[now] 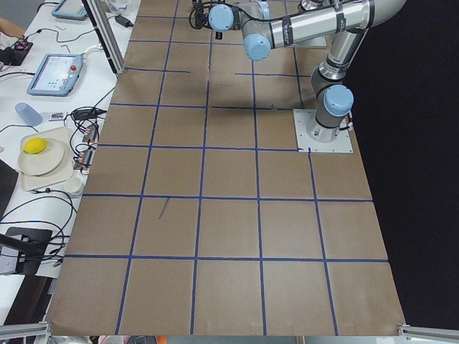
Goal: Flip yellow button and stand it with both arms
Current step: 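Open the left gripper and pull it back while the right gripper takes the button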
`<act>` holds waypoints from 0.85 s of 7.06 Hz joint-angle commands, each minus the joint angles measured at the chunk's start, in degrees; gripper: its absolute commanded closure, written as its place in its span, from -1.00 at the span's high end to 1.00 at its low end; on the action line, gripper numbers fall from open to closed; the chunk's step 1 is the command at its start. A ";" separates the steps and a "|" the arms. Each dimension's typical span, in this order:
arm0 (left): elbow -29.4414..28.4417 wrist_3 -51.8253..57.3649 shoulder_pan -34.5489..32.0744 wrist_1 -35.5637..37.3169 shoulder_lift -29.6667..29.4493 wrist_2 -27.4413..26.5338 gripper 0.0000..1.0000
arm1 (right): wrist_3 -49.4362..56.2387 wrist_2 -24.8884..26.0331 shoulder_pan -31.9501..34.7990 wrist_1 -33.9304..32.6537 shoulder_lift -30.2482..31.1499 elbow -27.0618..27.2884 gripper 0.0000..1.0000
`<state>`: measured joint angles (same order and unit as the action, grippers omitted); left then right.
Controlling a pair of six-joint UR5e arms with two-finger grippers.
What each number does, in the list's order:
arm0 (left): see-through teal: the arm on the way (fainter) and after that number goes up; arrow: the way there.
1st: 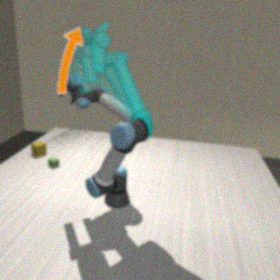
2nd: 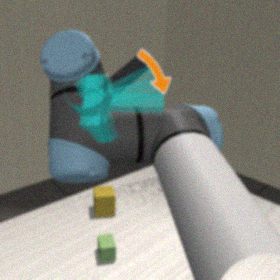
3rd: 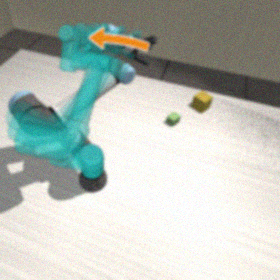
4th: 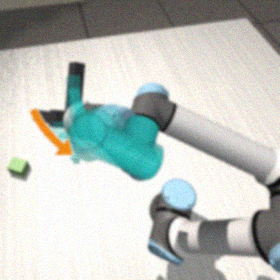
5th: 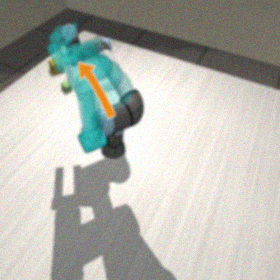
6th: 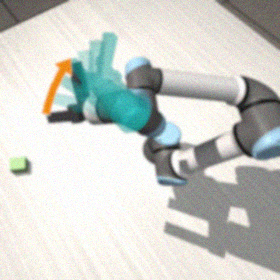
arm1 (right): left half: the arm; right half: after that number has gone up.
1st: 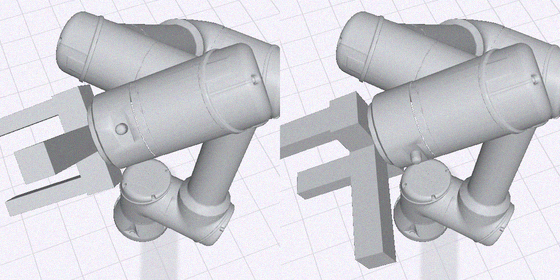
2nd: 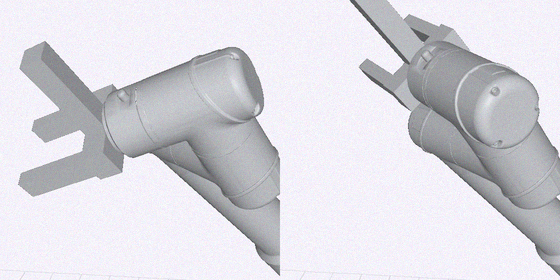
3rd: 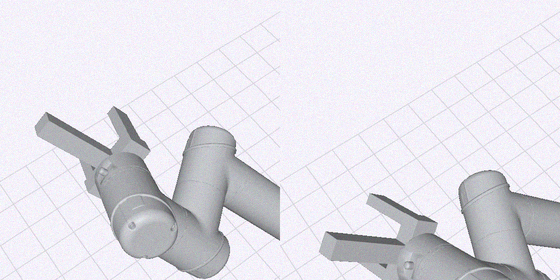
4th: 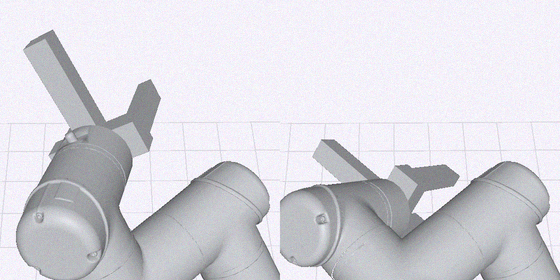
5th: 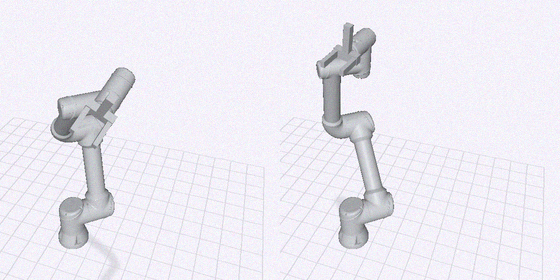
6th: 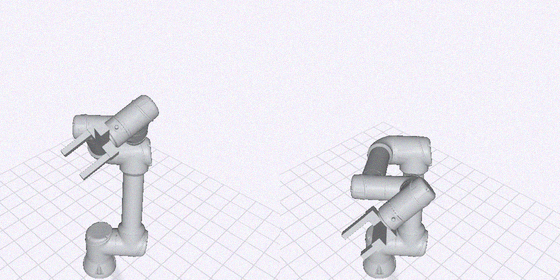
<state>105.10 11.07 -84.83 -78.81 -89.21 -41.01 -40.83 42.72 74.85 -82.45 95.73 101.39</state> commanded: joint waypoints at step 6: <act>-18.83 0.26 -6.31 -9.56 -4.38 -52.93 0.99 | 76.87 35.94 -11.19 -14.46 0.07 8.27 -0.54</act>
<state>91.19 11.11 -89.46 -84.70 -92.07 -89.13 23.33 77.81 68.00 -91.85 95.77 106.70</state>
